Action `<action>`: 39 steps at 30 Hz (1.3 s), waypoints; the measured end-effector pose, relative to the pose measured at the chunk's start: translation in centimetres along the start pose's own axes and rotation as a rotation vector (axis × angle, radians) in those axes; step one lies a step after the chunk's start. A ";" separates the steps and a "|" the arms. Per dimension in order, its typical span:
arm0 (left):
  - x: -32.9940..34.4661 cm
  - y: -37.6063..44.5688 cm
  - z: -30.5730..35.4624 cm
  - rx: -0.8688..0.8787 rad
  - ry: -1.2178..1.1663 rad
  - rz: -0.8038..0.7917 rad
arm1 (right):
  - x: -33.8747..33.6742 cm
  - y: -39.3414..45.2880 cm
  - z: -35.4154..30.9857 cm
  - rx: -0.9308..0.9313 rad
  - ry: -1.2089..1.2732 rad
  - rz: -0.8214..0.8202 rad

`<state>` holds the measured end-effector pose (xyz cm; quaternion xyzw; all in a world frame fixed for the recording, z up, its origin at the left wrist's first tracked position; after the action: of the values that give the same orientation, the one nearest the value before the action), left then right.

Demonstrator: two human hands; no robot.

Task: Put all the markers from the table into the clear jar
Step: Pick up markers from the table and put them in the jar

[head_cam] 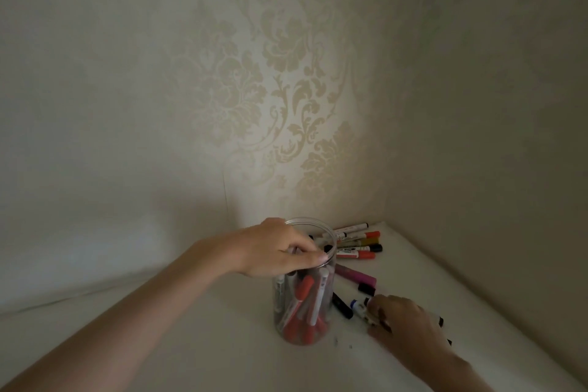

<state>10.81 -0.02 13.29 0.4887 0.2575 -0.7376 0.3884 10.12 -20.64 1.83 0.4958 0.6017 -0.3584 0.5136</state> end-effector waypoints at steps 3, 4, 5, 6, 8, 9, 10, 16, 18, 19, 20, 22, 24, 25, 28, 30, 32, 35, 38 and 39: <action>-2.2 -0.6 -0.1 0.013 0.005 0.298 | -3.4 -0.2 0.6 0.047 0.152 0.069; -2.7 -0.8 -0.3 0.012 0.039 0.362 | -6.2 -0.2 0.6 0.061 0.238 0.160; -3.0 -0.8 -0.5 0.003 0.075 0.378 | -9.4 -0.2 0.3 0.052 0.327 0.278; -3.0 -0.5 -0.9 -0.015 0.113 0.348 | -12.7 -0.4 -0.1 0.026 0.423 0.403; -2.3 0.0 -1.6 -0.062 0.185 0.227 | -18.4 -0.7 -1.8 -0.065 0.636 0.608; -1.9 0.2 -1.8 -0.082 0.197 0.182 | -19.8 -0.5 -3.0 -0.124 0.717 0.647; -1.8 0.4 -1.9 -0.095 0.184 0.158 | -20.3 -0.1 -4.5 -0.176 0.757 0.637; -2.2 0.3 -2.3 -0.099 0.143 0.238 | -16.6 2.6 -11.5 -0.382 0.452 0.558; -2.4 0.1 -2.8 -0.081 0.139 0.305 | -15.2 3.3 -12.1 -0.441 0.343 0.539; -2.5 0.0 -2.8 -0.059 0.146 0.335 | -14.6 3.7 -12.1 -0.447 0.281 0.538; -2.4 0.0 -2.8 -0.036 0.147 0.356 | -14.3 4.0 -12.2 -0.445 0.221 0.549; -2.3 0.0 -2.4 0.015 0.130 0.344 | -14.0 4.7 -12.0 -0.432 0.126 0.576; -1.7 0.3 -2.2 -0.006 0.101 0.208 | -13.9 5.4 -12.0 -0.406 0.083 0.562; -1.4 0.4 -2.4 -0.041 0.080 0.138 | -13.7 5.7 -12.0 -0.395 0.084 0.541; -1.4 0.6 -2.6 -0.069 0.041 0.114 | -13.0 6.4 -12.1 -0.379 0.105 0.514; -1.5 0.6 -2.4 -0.036 0.045 0.144 | -12.6 7.1 -11.9 -0.368 0.148 0.498; -1.4 0.5 -2.4 -0.011 0.038 0.175 | -11.8 7.7 -11.8 -0.348 0.145 0.440; -1.8 0.1 -2.5 0.028 0.014 0.315 | -10.7 8.3 -11.8 -0.324 0.005 0.380; -2.7 -0.3 -2.6 0.064 0.002 0.450 | -11.4 8.5 -10.3 -0.200 0.173 0.361; -2.9 -0.4 -2.4 0.083 0.001 0.470 | -11.8 8.4 -9.8 -0.161 0.259 0.371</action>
<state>12.41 2.98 14.99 0.5512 0.1065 -0.6365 0.5288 15.40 -12.02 16.03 0.5971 0.5877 -0.1425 0.5270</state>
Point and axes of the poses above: each hand's wrist, its own y-axis towards the middle knuckle, its own x-axis out of the palm, z = x × y, the point moved 6 cm from there along y, towards the middle knuckle, and after that the axes turned 3 degrees about z, right-handed, at the moved point
